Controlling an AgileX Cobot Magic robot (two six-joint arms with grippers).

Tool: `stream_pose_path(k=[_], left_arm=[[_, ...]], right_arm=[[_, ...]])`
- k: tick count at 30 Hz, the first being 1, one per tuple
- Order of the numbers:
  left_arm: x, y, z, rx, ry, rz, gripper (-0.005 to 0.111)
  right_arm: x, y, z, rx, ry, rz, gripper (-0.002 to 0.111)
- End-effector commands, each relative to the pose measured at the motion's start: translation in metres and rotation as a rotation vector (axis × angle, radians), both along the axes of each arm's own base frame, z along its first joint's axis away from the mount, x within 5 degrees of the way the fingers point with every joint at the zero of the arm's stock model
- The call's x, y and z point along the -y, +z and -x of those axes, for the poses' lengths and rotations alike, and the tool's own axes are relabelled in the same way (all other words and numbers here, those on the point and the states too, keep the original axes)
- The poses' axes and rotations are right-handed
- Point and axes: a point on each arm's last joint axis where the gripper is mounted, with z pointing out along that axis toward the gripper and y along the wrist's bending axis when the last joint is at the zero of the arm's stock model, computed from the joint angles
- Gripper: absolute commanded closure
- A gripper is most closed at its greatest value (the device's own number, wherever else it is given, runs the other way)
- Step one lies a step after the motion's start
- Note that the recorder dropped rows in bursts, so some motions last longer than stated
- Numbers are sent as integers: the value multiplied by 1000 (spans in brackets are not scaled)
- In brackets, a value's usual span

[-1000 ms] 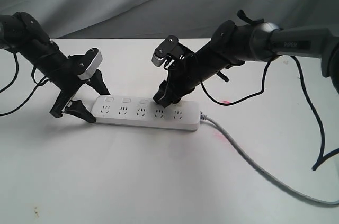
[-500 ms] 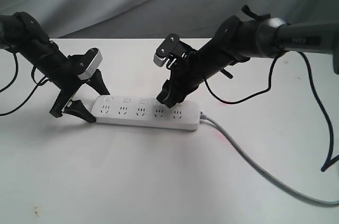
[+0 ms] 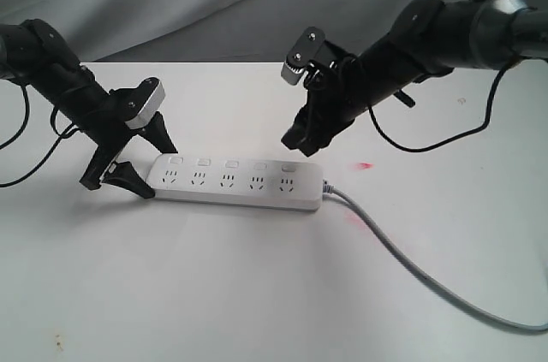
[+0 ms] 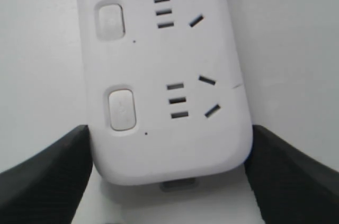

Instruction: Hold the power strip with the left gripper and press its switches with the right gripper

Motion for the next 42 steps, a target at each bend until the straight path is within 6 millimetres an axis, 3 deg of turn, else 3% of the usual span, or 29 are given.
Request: stream_pose_path(k=[1, 9, 18, 28, 34, 42], left_arm=[[1, 2, 0, 4, -7, 4, 98], [1, 2, 0, 4, -7, 4, 98], [1, 2, 0, 4, -7, 4, 98], [1, 2, 0, 4, -7, 4, 98], [1, 2, 0, 4, -7, 4, 98], [1, 2, 0, 4, -7, 4, 98]], right_arm=[[3, -9, 2, 35, -32, -25, 59], [3, -10, 1, 43, -38, -29, 59], [1, -41, 1, -25, -41, -11, 59], [1, -41, 1, -23, -38, -10, 59], [1, -59, 4, -77, -18, 7, 59], [4, -64, 4, -82, -21, 49, 59]])
